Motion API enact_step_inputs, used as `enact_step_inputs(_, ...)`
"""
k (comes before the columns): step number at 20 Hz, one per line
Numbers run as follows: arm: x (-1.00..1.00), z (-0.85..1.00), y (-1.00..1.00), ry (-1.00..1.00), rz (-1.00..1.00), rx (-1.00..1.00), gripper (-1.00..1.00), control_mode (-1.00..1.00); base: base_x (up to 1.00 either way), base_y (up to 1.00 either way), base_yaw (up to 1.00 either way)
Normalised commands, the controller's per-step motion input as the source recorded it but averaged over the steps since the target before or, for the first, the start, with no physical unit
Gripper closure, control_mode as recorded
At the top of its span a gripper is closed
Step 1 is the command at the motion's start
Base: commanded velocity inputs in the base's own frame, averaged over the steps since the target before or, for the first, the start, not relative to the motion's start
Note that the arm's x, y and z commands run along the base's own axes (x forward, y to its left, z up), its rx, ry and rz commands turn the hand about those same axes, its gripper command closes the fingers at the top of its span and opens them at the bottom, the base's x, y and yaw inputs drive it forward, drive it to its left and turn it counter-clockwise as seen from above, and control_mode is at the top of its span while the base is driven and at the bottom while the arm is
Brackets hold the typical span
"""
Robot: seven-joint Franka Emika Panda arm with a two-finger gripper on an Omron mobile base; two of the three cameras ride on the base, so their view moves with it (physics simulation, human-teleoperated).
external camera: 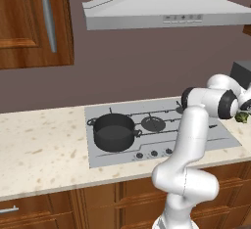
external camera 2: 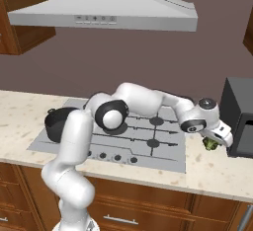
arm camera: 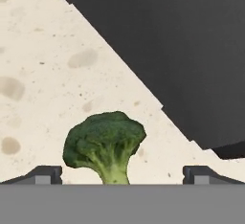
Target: Turn on the burner for the pot on the stove. Wait thirty seconds for the pot to heat up. Then add the broccoli to the pot.
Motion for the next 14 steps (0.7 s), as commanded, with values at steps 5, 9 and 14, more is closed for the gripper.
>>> enact_step_inputs(5, 0.14, -0.16, 0.0, 0.0, 0.03, 0.0, -1.0, -1.0, 0.0, 0.0, 0.0)
enact_step_inputs(9, 0.08, -0.22, 0.06, 0.0, 0.01, 0.0, -1.0, -1.0, 0.0, 0.0, 0.0)
enact_step_inputs(14, 0.11, -0.22, 0.15, 0.0, 0.0, 0.0, -1.0, -1.0, 0.0, 0.0, 0.0)
